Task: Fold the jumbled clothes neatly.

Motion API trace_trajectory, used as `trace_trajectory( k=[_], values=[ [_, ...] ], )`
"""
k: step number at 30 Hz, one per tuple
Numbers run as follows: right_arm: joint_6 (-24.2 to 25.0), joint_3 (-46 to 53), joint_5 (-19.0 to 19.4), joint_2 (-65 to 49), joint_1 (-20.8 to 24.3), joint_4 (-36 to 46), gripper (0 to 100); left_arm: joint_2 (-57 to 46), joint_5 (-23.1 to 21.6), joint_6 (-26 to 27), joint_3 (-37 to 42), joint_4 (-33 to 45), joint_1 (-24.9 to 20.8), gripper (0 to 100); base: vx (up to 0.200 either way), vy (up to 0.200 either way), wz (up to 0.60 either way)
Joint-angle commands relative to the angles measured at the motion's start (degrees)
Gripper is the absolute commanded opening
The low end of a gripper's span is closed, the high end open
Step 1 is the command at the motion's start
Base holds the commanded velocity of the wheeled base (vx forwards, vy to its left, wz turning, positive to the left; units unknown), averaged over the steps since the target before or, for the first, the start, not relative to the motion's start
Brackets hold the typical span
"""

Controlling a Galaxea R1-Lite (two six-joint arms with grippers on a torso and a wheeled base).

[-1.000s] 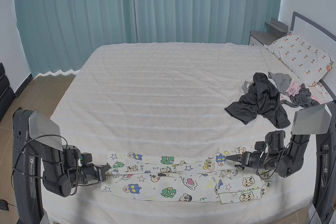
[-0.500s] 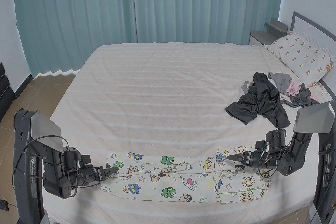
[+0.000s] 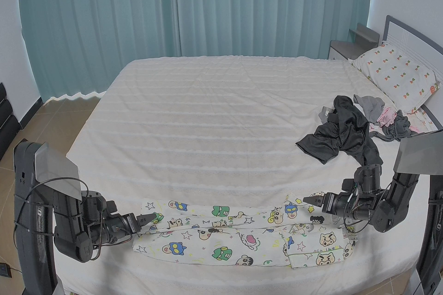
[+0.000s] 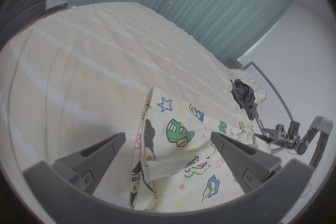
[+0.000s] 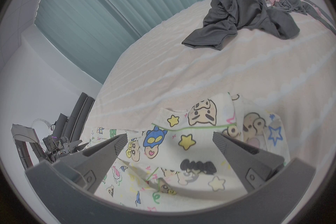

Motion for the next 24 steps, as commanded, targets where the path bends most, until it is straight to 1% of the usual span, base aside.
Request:
trace_trajectory(
  k=[1,3,4,5,9,15,20,21,24],
  values=[
    [3.1,11.1,-1.2,-4.9,1.7,-8.0,100,1.6,1.7,3.9,-1.0,-1.0,-3.5,100,0.000,0.000,0.00],
    [5.6,16.4,-0.8,-2.8,1.9,-17.1,100,2.3,3.1,4.3,-1.9,0.6,-4.3,100,0.000,0.000,0.00],
    [5.9,16.9,-0.8,-2.2,2.1,-18.7,100,2.4,3.1,4.5,-2.0,1.2,-4.4,100,0.000,0.000,0.00],
    [6.5,18.0,-0.8,-0.9,2.3,-22.0,100,2.4,3.3,5.5,-2.5,2.3,-4.4,100,0.000,0.000,0.00],
    [6.7,18.3,-0.8,-0.2,2.8,-21.7,100,2.3,5.5,8.7,-3.5,5.4,-4.6,100,0.000,0.000,0.00],
    [6.7,18.6,-0.8,-0.3,2.9,-21.8,100,2.0,7.4,9.2,-4.1,8.2,-5.7,100,0.000,0.000,0.00],
    [6.7,18.7,-0.8,-0.2,2.9,-21.8,100,1.9,9.0,9.2,-4.6,9.9,-7.7,100,0.000,0.000,0.00],
    [6.7,18.8,-0.8,-0.2,2.9,-21.8,100,1.8,9.1,9.2,-4.9,10.5,-7.7,0,0.000,0.000,0.00],
    [6.7,18.8,-0.8,-0.2,2.9,-21.8,100,1.8,9.3,9.2,-4.9,10.7,-7.7,0,0.000,0.000,0.00]
  ],
)
